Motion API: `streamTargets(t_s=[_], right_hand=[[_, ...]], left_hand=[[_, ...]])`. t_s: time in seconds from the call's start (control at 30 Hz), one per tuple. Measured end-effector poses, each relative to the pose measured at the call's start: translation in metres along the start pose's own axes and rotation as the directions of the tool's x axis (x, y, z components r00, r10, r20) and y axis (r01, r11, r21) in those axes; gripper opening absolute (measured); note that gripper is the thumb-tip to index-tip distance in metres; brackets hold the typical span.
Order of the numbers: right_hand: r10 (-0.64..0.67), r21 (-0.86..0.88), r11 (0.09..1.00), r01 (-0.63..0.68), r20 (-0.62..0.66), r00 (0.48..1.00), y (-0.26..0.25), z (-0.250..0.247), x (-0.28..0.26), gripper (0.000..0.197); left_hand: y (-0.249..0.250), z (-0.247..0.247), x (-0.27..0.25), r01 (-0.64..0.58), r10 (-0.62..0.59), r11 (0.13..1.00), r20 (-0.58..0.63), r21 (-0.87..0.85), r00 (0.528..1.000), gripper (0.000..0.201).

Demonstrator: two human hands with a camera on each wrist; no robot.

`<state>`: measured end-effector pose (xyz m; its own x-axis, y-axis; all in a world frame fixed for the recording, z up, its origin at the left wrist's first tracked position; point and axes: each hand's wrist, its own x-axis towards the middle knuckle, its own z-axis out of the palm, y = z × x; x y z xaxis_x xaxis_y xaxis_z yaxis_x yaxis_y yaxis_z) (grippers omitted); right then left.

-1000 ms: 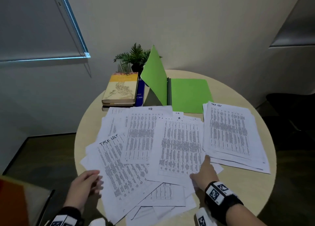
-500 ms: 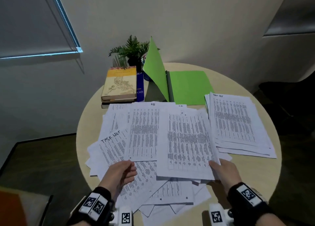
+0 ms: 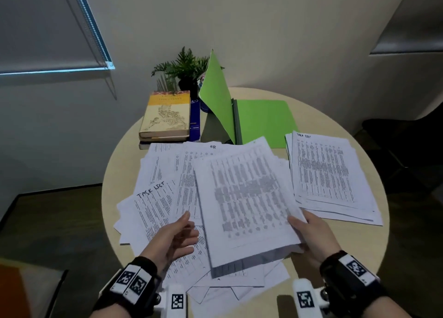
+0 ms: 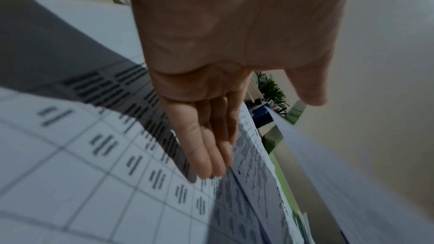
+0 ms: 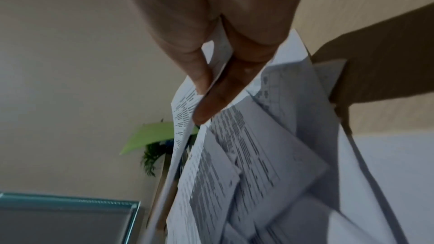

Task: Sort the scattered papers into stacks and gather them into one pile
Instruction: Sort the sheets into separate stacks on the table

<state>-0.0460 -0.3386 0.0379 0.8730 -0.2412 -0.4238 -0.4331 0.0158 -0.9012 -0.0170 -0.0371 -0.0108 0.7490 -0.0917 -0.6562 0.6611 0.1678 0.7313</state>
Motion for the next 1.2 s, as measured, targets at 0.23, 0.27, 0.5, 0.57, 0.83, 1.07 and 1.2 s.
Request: streamTargets(t_s=[0.23, 0.27, 0.5, 0.57, 0.83, 1.07, 1.2], right_hand=[[0.062, -0.119, 0.992, -0.032, 0.259, 0.964, 0.02, 0.044, -0.001, 0.005], [0.066, -0.089, 0.995, -0.047, 0.219, 0.974, 0.018, 0.048, 0.001, 0.007], [0.105, -0.304, 0.946, -0.11, -0.033, 0.994, 0.002, 0.076, 0.041, 0.035], [0.1, -0.406, 0.91, -0.088, 0.009, 0.995, 0.0, 0.091, 0.048, 0.057], [0.091, -0.61, 0.788, -0.077, -0.009, 0.996, 0.01, 0.117, 0.069, 0.012], [-0.023, -0.478, 0.877, -0.05, -0.147, 0.989, 0.015, 0.062, 0.074, 0.015], [-0.022, -0.318, 0.947, -0.043, -0.199, 0.98, 0.01, 0.022, 0.069, 0.012]], left_hand=[[-0.006, -0.005, 0.001, -0.066, 0.07, 0.996, -0.085, 0.054, 0.994, 0.039], [-0.006, -0.009, 0.002, -0.089, 0.103, 0.991, -0.142, 0.103, 0.985, 0.035], [0.002, -0.051, -0.009, -0.159, 0.231, 0.961, -0.342, 0.225, 0.911, 0.033], [0.002, -0.058, -0.015, -0.166, 0.235, 0.962, -0.345, 0.217, 0.909, 0.032], [-0.001, -0.07, -0.024, -0.127, 0.176, 0.979, -0.346, 0.159, 0.921, 0.03], [-0.001, -0.098, -0.02, -0.093, 0.138, 0.986, -0.373, 0.137, 0.917, 0.032], [0.0, -0.1, -0.015, -0.084, 0.132, 0.986, -0.374, 0.143, 0.918, 0.031]])
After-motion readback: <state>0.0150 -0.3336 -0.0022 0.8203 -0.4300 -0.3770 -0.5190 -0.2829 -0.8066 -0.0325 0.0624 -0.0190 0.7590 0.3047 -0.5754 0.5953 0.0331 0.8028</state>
